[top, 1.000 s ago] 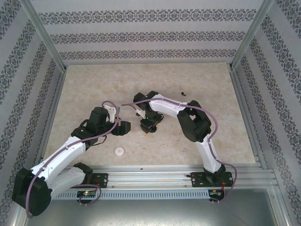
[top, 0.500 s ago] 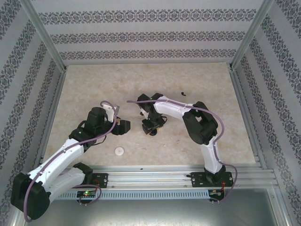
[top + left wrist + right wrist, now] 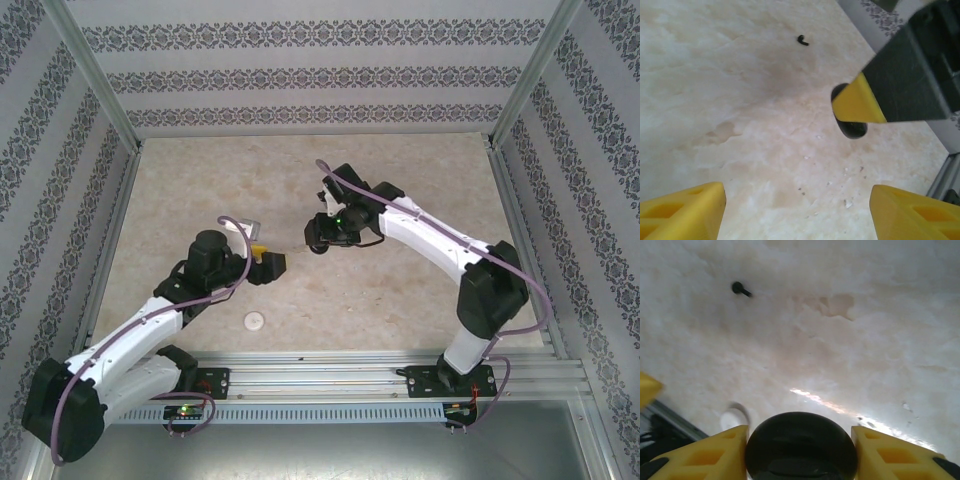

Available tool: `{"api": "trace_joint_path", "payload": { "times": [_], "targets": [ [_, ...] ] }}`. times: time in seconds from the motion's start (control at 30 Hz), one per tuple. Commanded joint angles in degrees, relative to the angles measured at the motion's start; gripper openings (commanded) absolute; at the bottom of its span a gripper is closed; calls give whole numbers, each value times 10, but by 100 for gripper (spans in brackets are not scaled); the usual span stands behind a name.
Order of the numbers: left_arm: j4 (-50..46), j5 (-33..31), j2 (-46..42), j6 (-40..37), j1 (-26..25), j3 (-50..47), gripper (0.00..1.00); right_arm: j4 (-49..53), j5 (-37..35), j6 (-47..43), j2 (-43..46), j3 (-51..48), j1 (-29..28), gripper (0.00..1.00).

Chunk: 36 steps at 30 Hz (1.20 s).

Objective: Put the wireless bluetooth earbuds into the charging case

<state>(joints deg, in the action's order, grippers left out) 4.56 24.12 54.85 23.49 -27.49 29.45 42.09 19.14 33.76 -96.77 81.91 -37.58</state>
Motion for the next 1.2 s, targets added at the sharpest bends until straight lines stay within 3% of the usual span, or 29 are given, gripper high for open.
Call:
{"api": "trace_joint_path", "payload": {
  "times": [0.0,0.43,1.17],
  "targets": [
    [120,4,13,9,-36,-13,76,-36,23,54,36,-24,7,48],
    [259,27,72,26,-70,7,75,-101,52,123,107,-71,12,48],
    [411,38,193,96,-77,38,51,-144,75,162,140,-98,19,49]
  ]
}}
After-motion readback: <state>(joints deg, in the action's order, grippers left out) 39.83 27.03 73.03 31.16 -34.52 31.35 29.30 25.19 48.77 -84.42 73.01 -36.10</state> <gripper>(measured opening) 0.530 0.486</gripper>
